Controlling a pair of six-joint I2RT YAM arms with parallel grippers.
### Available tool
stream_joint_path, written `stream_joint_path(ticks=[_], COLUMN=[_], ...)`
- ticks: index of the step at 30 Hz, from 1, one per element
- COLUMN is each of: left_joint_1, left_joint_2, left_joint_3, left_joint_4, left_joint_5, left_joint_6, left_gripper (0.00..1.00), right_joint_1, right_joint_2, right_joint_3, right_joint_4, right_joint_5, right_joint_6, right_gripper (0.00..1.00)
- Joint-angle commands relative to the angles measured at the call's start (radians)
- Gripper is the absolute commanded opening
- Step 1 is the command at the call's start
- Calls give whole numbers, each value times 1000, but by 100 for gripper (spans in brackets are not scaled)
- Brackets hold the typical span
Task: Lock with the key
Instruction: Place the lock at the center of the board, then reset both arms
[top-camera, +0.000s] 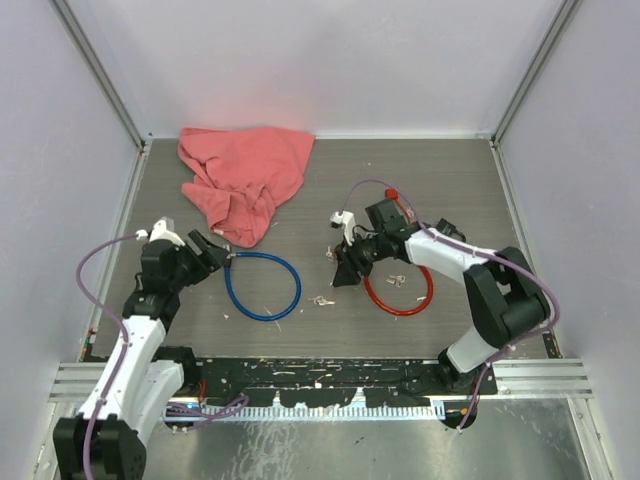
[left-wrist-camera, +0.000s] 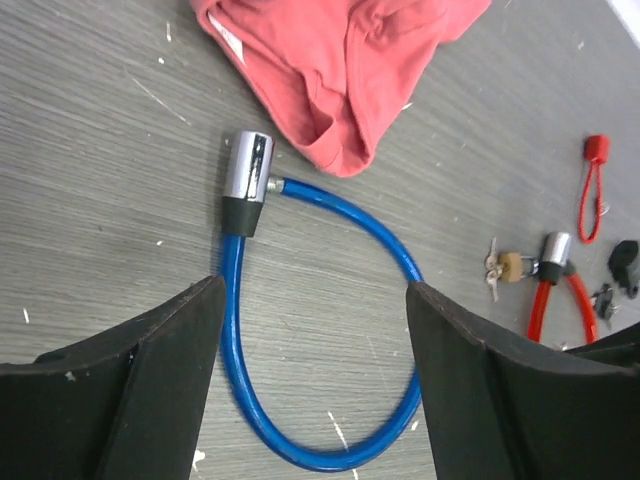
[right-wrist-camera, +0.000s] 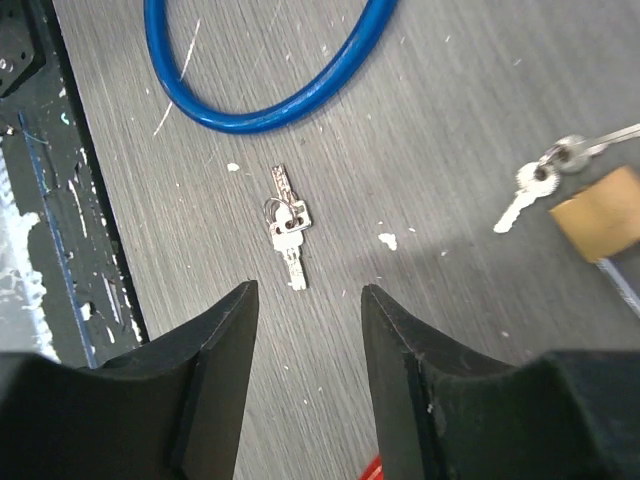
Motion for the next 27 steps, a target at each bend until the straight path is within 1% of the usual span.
stream_joint_path(ticks=[1,3,4,6,9,11,12,13,14,16,18,22,24,27], left_joint_1=[4,4,4,5,4,4,4,4,4,4,4,4,4,4], left_joint_2=[-125,-178,-207,-243,-263,-252,-241,-230,-219,-195,-178,-160,-154,-146], left_joint_3=[32,41,48,69,116,169,196,230,268,359,434,553,605,677], left_joint_4=[-34,-36,-35,-32,-27,-29,-33,-39,-48,-68,-86,-95,-93,-92], left_joint_5=[-65,-42,-27,8,75,145,179,212,255,320,358,408,429,458], left_joint_6=[-9,-4,1,9,19,26,27,26,26,31,37,43,37,26], left_gripper=[80,86,92,99,98,98,98,98,98,98,98,98,98,98], right_joint_1=[-22,-58,-78,-124,-170,-187,-190,-193,-204,-247,-259,-260,-260,-260], right_joint_2=[-178,-242,-277,-341,-435,-483,-505,-523,-538,-556,-572,-571,-564,-566], right_joint_3=[57,58,58,53,45,41,43,53,72,130,198,383,458,551], right_joint_4=[-34,-46,-49,-49,-43,-31,-18,-11,-11,-31,-45,-128,-179,-249], right_joint_5=[88,107,109,117,141,163,188,228,233,219,287,382,371,288], right_joint_6=[-134,-163,-172,-187,-208,-214,-198,-173,-159,-120,-48,-7,10,8], right_gripper=[53,55,57,60,66,74,80,93,99,100,100,100,100,100])
